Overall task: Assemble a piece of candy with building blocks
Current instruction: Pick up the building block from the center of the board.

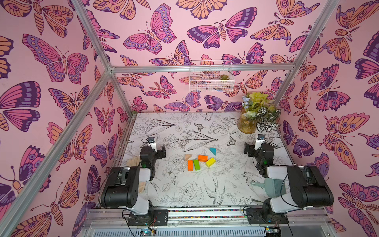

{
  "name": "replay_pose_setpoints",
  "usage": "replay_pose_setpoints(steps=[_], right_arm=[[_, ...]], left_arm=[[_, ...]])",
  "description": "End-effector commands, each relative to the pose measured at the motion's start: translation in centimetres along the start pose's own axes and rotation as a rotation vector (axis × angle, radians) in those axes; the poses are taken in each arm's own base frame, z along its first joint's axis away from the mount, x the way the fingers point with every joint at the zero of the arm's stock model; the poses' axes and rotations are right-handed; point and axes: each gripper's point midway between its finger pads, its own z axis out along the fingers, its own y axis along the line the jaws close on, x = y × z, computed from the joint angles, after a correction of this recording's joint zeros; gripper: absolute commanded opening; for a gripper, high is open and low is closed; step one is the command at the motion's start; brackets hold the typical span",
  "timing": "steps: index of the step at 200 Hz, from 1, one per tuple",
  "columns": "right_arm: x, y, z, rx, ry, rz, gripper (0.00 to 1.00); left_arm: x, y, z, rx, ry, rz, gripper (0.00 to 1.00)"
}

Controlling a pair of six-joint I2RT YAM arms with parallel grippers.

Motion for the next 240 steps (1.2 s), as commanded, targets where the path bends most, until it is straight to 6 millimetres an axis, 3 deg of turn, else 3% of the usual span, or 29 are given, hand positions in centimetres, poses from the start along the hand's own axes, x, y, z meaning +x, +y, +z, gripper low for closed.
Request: replay_pose_setpoints(steps=[1, 97, 118, 129, 139, 157, 174, 193, 210, 223, 235, 240], right_arm=[[-0.8, 0.0, 0.3, -0.006, -0.019, -0.001, 0.99], [-0.8, 0.0, 0.3, -0.005, -0.018, 0.002, 0.99], [-1.8, 0.1, 0.2, -0.013, -0.034, 0.003, 0.99], [-3.3, 0.6, -0.2, -0.035, -0.002, -0.009, 0.99], [-5.0, 0.7, -1.1, -0.040, 0.021, 0.001, 0.99], [-10.2, 0.5, -3.6, -0.033, -0.041, 0.139, 0.99], [-14.9, 0.3, -6.3, -0.047, -0.107, 0.273, 0.99], [-18.6, 2.9, -8.2, -0.225, -0.183, 0.302, 0.99], [-19.7, 6.1, -8.7, -0.409, -0.139, 0.315, 0.97], [-18.8, 8.0, -8.0, -0.455, -0.026, 0.312, 0.88], [-16.9, 10.3, -7.7, -0.408, 0.062, 0.199, 0.87], [-15.7, 12.2, -7.9, -0.396, 0.095, 0.103, 0.87]], left_arm=[[-0.5, 0.2, 0.3, -0.003, -0.017, -0.012, 0.99], [-0.5, 0.4, 0.2, -0.001, -0.015, -0.023, 0.99], [-1.9, 1.0, -0.3, -0.034, -0.014, -0.033, 0.99], [-3.3, 1.7, -1.4, -0.079, 0.018, -0.054, 0.96], [-6.2, 2.9, -3.4, -0.144, -0.009, -0.127, 1.00], [-11.0, 2.8, -7.2, -0.126, -0.123, -0.253, 1.00], [-13.9, 2.5, -10.3, -0.085, -0.254, -0.351, 1.00], [-15.5, 1.1, -12.2, 0.002, -0.284, -0.344, 1.00], [-15.4, -0.8, -12.5, 0.101, -0.210, -0.316, 1.00], [-14.9, -2.1, -12.3, 0.168, -0.136, -0.319, 1.00], [-14.1, -3.1, -11.9, 0.216, -0.080, -0.347, 1.00], [-13.7, -3.5, -11.6, 0.236, -0.056, -0.358, 1.00]])
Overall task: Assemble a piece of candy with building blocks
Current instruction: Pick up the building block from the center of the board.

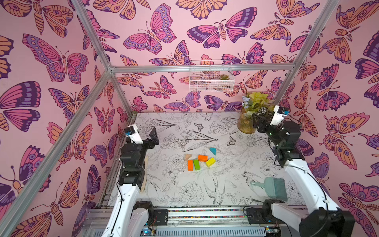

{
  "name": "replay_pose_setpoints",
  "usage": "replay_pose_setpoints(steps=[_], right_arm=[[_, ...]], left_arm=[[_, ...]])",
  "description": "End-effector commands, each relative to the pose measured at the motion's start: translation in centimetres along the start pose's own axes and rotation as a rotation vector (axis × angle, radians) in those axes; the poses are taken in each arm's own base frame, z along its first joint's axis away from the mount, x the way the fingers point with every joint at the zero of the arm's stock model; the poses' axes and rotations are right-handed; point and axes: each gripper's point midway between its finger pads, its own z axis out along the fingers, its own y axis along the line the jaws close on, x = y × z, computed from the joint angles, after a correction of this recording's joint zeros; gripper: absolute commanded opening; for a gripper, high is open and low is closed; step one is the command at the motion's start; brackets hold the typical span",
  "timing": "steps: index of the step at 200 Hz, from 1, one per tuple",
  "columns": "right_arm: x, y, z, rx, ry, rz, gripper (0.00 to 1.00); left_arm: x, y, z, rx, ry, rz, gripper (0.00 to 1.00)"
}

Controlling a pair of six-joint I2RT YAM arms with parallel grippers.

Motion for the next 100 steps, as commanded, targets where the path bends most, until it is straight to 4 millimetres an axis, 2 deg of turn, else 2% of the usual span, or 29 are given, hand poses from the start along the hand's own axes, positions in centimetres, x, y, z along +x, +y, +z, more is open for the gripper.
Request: replay_pose_setpoints(steps=[1, 13, 24, 38, 54, 73, 100], right_arm=[[8.7, 4.1, 0.8, -0.025, 0.343, -0.101, 0.87], [12.2, 7.3, 0.6, -0.022, 0.442, -0.283, 0.89], [15.4, 9.3, 0.5, -0.052, 0.547, -0.334, 0.89], [19.3, 10.0, 0.5, -0.069, 0.685, -0.296, 0.89], [22.9, 10.4, 0.2, -0.081, 0.791, -0.280, 0.89], [25.8, 11.4, -0.6, -0.096, 0.862, -0.332, 0.89], [28.4, 11.6, -1.2, -0.092, 0.942, -0.390, 0.90]], left_arm=[[5.2, -1.3, 0.1, 0.089, 0.244, -0.092, 0.99], [6.8, -2.0, 0.4, 0.115, 0.307, -0.113, 1.00], [8.2, -2.6, 0.5, 0.123, 0.354, -0.110, 1.00], [9.6, -3.3, 0.5, 0.108, 0.389, -0.071, 1.00], [10.6, -4.0, 0.5, 0.084, 0.417, -0.006, 1.00], [11.7, -4.6, 0.6, 0.062, 0.455, 0.060, 1.00], [12.8, -4.5, 1.2, 0.037, 0.498, 0.068, 1.00]])
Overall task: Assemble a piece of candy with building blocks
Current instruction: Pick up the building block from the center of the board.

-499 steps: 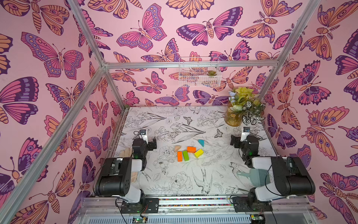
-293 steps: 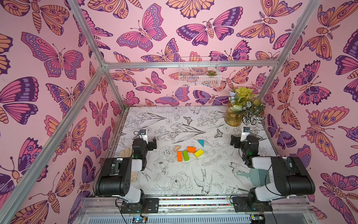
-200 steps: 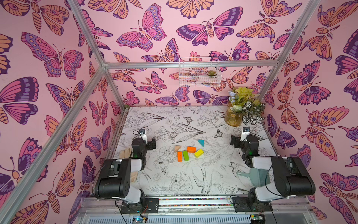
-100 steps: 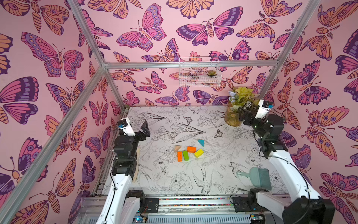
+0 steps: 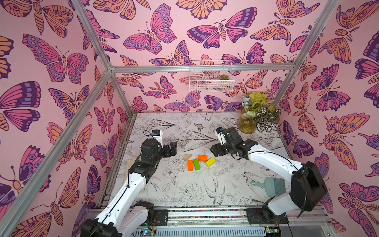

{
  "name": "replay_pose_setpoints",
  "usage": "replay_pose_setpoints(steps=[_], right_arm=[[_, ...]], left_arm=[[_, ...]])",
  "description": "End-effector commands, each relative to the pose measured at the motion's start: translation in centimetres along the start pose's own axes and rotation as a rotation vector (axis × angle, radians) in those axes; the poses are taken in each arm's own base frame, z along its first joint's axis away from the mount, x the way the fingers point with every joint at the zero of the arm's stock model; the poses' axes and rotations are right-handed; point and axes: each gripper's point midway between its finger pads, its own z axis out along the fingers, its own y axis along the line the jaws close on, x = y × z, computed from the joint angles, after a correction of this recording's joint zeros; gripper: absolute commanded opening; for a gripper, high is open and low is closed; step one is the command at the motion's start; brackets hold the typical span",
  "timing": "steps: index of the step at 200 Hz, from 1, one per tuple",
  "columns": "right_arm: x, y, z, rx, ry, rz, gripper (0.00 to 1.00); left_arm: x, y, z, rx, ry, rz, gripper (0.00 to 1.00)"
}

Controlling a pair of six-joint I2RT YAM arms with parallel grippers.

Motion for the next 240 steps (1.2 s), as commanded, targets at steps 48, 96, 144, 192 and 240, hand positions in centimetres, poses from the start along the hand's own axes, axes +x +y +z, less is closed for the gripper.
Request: replay_pose_setpoints(steps=[48, 96, 144, 192, 240], right_arm=[[4.2, 1.4, 3.7, -0.004, 0.218, -0.068, 0.91], [4.9, 2.1, 5.6, -0.017, 0.253, -0.086, 0.90], [5.7, 3.1, 6.5, -0.020, 0.285, -0.127, 0.88], [6.5, 2.7, 7.2, 0.021, 0.306, -0.146, 0.80], [6.7, 2.3, 7.6, 0.051, 0.313, -0.161, 0.70]], left_arm=[[0.8, 1.4, 1.8, -0.103, 0.068, 0.023, 1.00], [1.2, 1.6, 2.7, -0.115, 0.098, 0.032, 0.98], [1.9, 1.9, 3.1, -0.126, 0.118, 0.029, 0.98], [2.1, 1.9, 3.0, -0.127, 0.119, 0.029, 0.98], [2.2, 1.4, 2.8, -0.100, 0.121, 0.033, 0.98]])
